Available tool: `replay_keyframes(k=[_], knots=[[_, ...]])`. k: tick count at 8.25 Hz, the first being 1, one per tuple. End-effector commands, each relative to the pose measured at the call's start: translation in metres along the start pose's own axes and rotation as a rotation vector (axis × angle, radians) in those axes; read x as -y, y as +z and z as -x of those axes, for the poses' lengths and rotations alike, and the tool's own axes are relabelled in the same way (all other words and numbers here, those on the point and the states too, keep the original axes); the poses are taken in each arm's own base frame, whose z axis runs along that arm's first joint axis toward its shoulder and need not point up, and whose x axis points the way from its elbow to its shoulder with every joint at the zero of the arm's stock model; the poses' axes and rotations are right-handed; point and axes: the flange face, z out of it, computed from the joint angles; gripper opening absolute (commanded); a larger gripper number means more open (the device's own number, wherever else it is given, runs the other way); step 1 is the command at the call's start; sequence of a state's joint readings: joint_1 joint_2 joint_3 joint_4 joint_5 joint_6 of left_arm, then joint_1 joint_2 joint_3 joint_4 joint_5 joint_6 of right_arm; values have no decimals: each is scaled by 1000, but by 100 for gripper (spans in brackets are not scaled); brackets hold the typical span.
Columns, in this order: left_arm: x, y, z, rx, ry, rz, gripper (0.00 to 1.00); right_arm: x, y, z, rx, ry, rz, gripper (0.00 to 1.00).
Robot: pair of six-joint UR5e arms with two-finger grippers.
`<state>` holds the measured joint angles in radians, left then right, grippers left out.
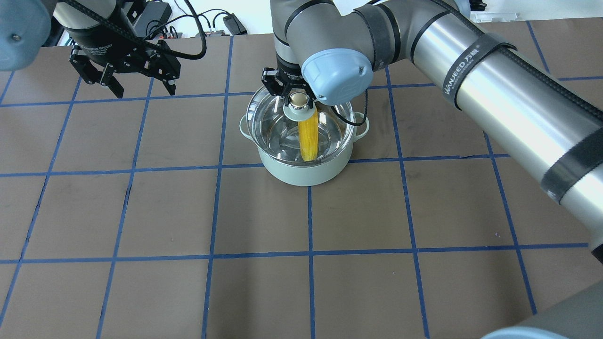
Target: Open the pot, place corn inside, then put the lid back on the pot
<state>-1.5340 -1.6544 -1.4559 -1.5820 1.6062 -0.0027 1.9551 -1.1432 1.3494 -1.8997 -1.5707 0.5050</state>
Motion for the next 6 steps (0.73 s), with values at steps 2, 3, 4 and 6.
replay_keyframes(k=[2, 3, 4, 6], knots=[[-6, -8, 0, 0, -4, -12, 100, 1, 11, 2, -11, 4, 10, 12], [-6, -8, 0, -2, -4, -14, 100, 1, 11, 2, -12, 2, 9, 12], [-6, -7, -1, -2, -1, -12, 100, 1, 13, 2, -13, 2, 11, 12], [-6, -6, -1, -2, -2, -12, 100, 1, 13, 1, -17, -10, 10, 12]])
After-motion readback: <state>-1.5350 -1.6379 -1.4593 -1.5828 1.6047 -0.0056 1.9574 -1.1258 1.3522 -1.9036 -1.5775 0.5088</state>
